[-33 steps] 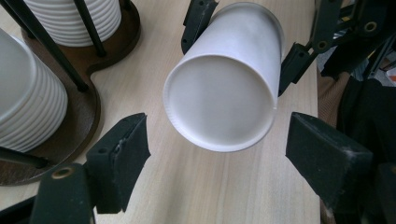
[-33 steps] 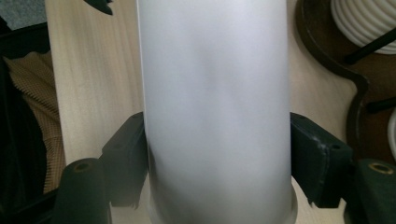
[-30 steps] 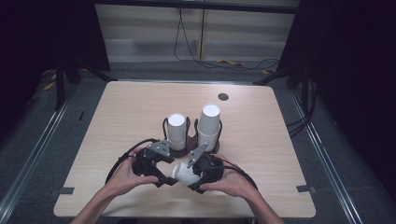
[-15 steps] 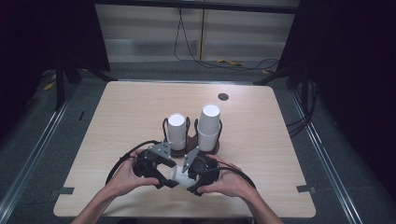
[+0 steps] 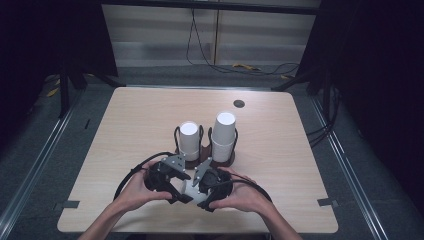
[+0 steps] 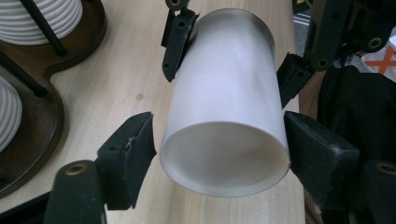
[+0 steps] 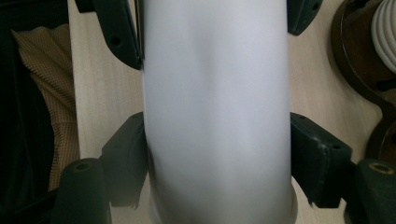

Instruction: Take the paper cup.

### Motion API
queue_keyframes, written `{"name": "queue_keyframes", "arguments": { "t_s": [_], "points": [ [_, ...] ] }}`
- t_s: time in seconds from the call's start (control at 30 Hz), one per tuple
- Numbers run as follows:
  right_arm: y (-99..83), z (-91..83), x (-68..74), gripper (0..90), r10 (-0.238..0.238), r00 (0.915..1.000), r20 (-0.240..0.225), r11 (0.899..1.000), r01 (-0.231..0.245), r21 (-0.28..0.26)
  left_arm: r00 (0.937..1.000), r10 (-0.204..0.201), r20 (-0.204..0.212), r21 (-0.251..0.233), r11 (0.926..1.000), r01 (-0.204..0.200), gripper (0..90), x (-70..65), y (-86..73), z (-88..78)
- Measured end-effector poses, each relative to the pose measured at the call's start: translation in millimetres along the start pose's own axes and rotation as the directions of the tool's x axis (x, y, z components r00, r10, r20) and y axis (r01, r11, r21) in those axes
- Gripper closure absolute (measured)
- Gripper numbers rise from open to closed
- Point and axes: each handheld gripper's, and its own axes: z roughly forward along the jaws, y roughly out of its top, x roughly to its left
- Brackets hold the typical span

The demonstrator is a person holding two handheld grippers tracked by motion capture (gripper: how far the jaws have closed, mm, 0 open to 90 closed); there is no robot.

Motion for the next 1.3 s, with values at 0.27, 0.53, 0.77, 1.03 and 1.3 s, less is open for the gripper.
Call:
{"name": "queue_keyframes", "arguments": {
  "t_s": [0.27,0.53,0.77,1.03,1.3],
  "points": [
    [1.7,1.0,0.7,28.5,-0.004,1.0000,-0.006,1.000,0.004,-0.017,0.9999,0.014,0.004,-0.004,0.9999,-0.014,28.4,-0.2,0.3,0.3],
    [0.7,1.0,0.3,28.5,0.005,1.0000,-0.008,1.000,-0.006,-0.026,0.9998,0.019,0.003,0.005,0.9998,-0.019,32.2,-2.5,-0.3,2.8],
    [1.7,1.7,1.4,28.5,0.004,0.9999,-0.015,0.999,-0.005,-0.035,0.9998,0.012,0.015,0.007,0.9999,-0.012,31.7,-2.7,0.5,5.5],
    [0.2,1.6,0.1,27.3,0.011,0.9997,-0.024,0.999,-0.012,-0.045,0.9997,0.015,0.018,0.000,0.9999,-0.015,32.9,-3.0,0.0,4.6],
    [-4.0,2.8,-4.1,21.0,0.021,0.9993,-0.030,0.997,-0.023,-0.078,0.9998,0.015,0.011,-0.006,0.9999,-0.015,32.9,-3.7,-0.2,3.1]
  ]
}}
